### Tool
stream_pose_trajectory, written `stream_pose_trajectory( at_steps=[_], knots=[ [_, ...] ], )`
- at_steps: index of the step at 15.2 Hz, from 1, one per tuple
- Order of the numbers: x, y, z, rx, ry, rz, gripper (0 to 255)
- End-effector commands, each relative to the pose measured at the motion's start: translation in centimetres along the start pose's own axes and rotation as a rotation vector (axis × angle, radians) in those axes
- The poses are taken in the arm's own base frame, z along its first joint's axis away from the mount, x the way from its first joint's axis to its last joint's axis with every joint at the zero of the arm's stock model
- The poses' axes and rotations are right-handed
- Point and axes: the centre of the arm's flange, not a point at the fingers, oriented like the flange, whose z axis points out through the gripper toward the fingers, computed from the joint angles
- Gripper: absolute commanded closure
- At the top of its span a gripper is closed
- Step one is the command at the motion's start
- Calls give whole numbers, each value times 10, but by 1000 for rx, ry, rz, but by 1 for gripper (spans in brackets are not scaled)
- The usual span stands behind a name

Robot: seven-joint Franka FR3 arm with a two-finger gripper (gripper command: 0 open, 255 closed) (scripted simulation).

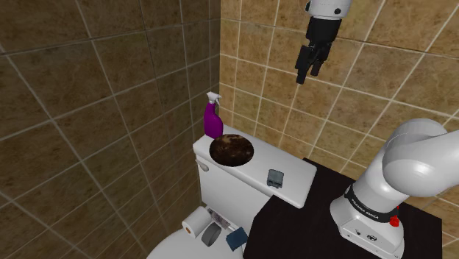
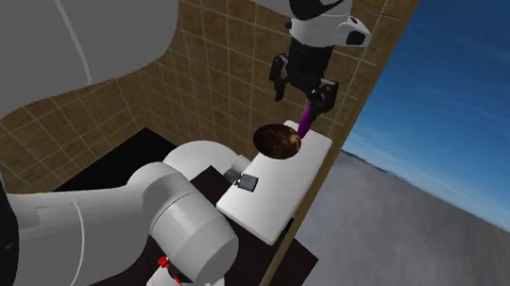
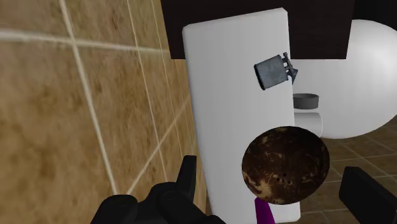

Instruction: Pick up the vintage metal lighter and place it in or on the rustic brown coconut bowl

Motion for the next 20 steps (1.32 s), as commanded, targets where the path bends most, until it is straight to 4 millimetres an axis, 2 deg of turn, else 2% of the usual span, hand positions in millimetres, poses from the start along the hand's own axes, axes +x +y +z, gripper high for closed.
stream_pose_trajectory(
  at_steps=[1, 20],
  knots=[
    [0, 0, 0, 0, 0, 0, 0],
    [-11, -72, 241, -14, 45, -116, 0]
  ],
)
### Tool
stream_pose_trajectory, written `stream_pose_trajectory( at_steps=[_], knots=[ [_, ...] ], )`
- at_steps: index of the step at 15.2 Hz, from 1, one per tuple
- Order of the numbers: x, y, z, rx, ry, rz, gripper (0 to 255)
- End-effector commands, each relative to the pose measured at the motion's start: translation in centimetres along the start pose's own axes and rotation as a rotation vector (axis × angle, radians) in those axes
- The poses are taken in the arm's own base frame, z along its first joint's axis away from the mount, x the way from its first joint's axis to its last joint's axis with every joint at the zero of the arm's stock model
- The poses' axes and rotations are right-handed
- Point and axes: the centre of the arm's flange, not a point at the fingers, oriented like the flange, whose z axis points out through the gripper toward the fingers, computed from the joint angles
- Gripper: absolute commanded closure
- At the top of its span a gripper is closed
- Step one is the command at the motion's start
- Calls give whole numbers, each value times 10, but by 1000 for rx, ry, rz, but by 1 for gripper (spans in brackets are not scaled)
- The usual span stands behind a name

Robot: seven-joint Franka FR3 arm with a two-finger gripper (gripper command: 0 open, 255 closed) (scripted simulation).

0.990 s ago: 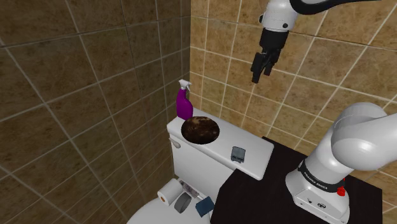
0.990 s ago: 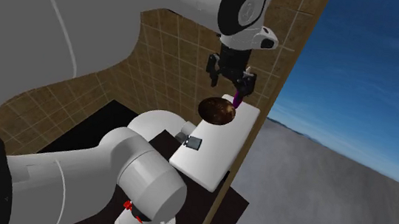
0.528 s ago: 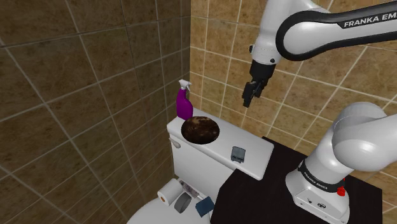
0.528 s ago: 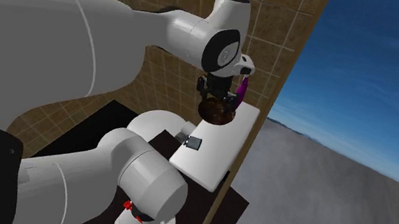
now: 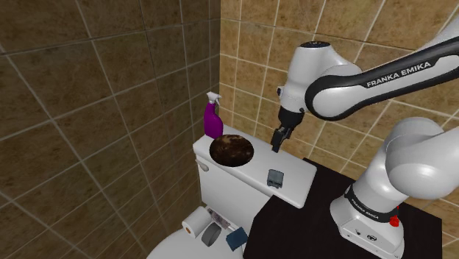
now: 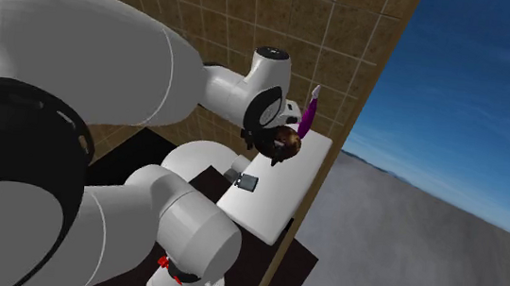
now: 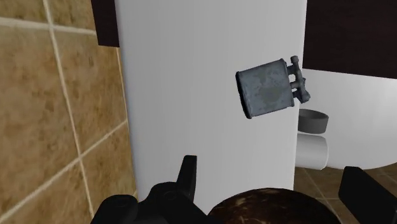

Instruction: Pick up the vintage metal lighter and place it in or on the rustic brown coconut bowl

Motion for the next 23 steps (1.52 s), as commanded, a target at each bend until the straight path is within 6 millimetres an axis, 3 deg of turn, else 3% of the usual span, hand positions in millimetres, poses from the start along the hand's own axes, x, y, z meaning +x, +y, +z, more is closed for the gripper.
stream_pose_trajectory(
  at_steps=[1, 7, 15, 23],
  knots=[
    [0, -8, 26, -1, 9, -12, 0],
    [-3, -32, 102, -6, 23, -49, 0],
    [-2, -33, 146, -6, 24, -51, 0],
    [-2, -33, 146, -6, 24, -51, 0]
  ],
)
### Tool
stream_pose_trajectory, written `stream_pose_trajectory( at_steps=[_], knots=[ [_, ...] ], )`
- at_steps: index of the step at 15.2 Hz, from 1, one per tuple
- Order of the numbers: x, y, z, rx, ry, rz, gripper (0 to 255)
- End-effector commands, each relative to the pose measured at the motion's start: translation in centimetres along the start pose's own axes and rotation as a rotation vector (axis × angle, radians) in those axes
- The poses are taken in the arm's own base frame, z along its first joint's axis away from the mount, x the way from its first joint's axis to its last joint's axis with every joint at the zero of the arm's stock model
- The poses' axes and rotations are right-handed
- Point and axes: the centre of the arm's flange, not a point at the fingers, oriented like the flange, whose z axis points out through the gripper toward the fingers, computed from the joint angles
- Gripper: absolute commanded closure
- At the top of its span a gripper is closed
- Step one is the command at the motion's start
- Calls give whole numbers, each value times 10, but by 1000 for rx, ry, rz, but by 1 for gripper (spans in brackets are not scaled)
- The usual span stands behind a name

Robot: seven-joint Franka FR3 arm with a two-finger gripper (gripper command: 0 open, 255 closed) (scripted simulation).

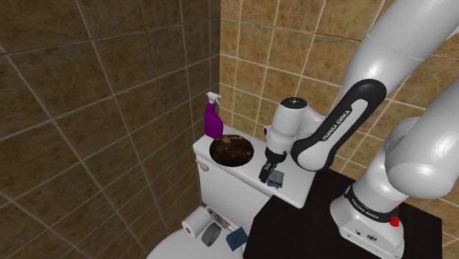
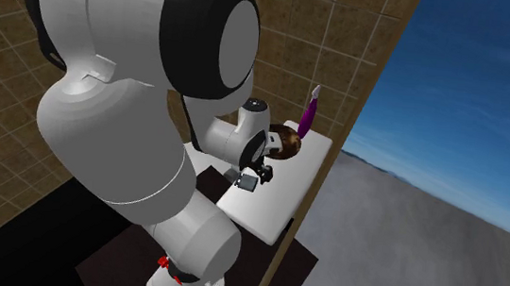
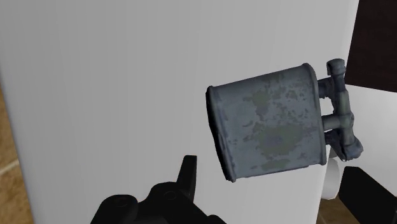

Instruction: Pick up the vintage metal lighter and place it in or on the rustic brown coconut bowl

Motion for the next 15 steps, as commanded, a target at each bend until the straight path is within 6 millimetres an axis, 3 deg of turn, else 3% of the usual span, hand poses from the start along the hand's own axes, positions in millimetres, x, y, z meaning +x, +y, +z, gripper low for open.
stream_pose_trajectory(
  at_steps=[1, 10, 15],
  knots=[
    [0, 0, 0, 0, 0, 0, 255],
    [0, 0, 0, 0, 0, 0, 255],
    [1, 0, -26, 0, 0, 0, 255]
  ],
)
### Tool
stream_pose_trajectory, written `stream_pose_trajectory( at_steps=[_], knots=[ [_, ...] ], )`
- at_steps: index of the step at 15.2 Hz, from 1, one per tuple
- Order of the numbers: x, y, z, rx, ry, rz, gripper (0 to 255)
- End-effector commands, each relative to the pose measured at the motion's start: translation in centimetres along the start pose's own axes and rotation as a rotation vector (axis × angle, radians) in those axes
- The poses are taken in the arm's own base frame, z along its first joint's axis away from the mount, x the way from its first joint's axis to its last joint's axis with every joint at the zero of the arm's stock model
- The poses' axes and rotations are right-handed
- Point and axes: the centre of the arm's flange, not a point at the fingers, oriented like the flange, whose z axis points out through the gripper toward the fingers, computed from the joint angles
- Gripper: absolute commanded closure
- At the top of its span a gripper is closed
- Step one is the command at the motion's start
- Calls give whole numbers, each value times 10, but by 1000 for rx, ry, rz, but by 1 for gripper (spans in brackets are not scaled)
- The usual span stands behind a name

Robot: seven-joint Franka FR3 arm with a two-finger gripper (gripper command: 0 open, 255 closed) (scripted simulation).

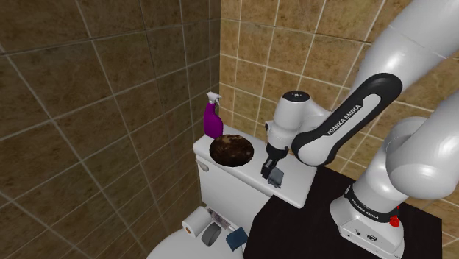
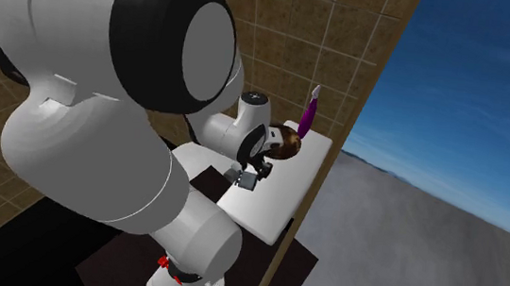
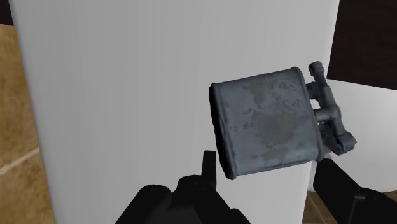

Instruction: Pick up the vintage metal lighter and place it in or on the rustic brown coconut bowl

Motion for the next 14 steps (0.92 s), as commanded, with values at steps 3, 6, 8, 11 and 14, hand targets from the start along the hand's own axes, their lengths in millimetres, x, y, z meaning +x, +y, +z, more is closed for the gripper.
stream_pose_trajectory(
  at_steps=[3, 6, 8, 11, 14],
  knots=[
    [1, 1, -20, 0, -1, 0, 255],
    [2, 1, -36, 0, -1, 0, 255],
    [2, 1, -47, 0, -1, 0, 255],
    [3, 1, -62, 0, -1, 0, 255],
    [3, 1, -78, 0, -1, 0, 255]
  ],
)
